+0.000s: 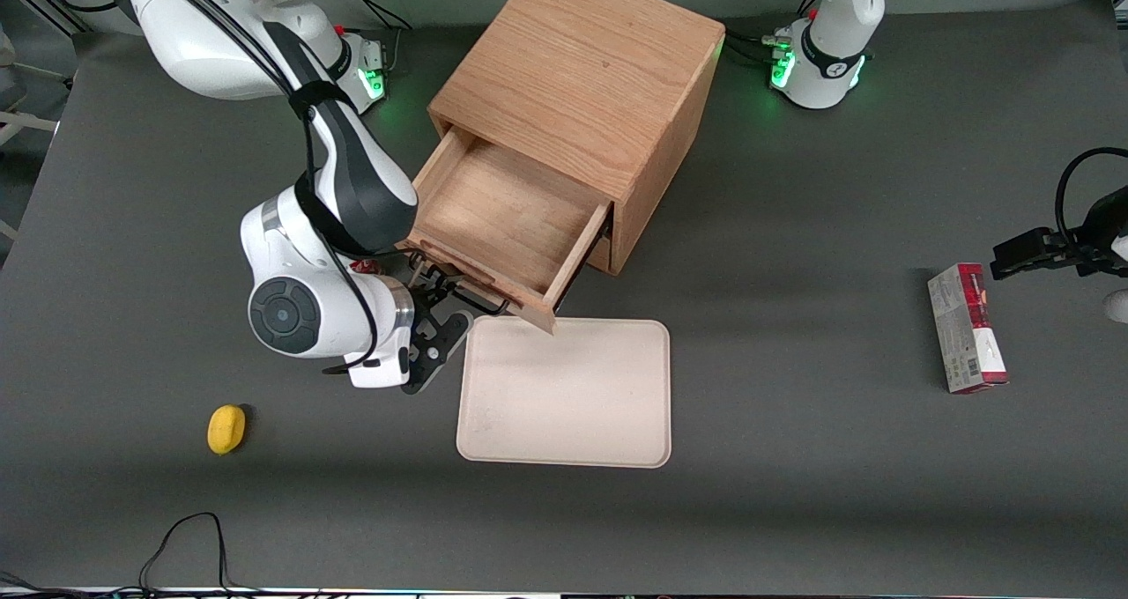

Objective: Open upper drawer
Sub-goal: 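Pull the upper drawer outward from the cabinet with the right gripper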

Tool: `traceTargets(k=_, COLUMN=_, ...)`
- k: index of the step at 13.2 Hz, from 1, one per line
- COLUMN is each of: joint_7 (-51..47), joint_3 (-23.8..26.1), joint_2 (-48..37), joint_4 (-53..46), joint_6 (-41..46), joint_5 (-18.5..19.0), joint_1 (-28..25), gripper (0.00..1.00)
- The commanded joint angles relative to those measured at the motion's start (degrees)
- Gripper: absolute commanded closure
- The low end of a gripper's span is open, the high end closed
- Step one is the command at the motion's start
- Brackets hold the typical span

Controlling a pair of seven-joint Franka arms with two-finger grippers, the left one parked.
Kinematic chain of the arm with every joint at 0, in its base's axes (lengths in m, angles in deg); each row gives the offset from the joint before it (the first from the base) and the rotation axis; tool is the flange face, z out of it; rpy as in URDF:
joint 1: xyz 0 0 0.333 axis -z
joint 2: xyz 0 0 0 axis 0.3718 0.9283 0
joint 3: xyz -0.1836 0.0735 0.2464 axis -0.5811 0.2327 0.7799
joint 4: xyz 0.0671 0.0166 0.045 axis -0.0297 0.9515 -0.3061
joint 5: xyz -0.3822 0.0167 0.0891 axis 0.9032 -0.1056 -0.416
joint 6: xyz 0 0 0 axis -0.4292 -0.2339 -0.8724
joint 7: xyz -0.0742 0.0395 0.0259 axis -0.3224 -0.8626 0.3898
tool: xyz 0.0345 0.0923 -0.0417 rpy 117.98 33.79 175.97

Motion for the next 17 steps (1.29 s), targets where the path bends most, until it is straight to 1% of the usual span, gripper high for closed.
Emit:
traceTargets(k=1, joint_7=1.7, joint_3=0.5, joint_2=3.1, joint_4=-4.8, joint_6=0.3, joint_5=0.2, joint_1=0.6, gripper=0.0)
traceTargets(k=5, joint_7=1.8, joint_3=0.2, joint_2=3.3, joint_4=-4.9, joint_6=-1.5, joint_5=0.2, joint_1=1.4, gripper=0.0)
traceTargets(k=8, joint_7=3.9, joint_3=0.3, joint_2=3.3, joint_4=-4.9, joint_6=-2.3, joint_5=0.2, joint_1=3.1, gripper=0.0)
traceTargets(k=11, joint_7=3.9, joint_3=0.4, joint_2=3.4, joint_4=-4.9, joint_6=-3.3, joint_5=0.1, joint_1=5.2, gripper=0.0)
traceTargets(k=17, joint_7=3.7, joint_3=0.5, joint_2=3.4, joint_4=-4.9, joint_6=-4.7, joint_5=0.0, joint_1=6.1, gripper=0.0)
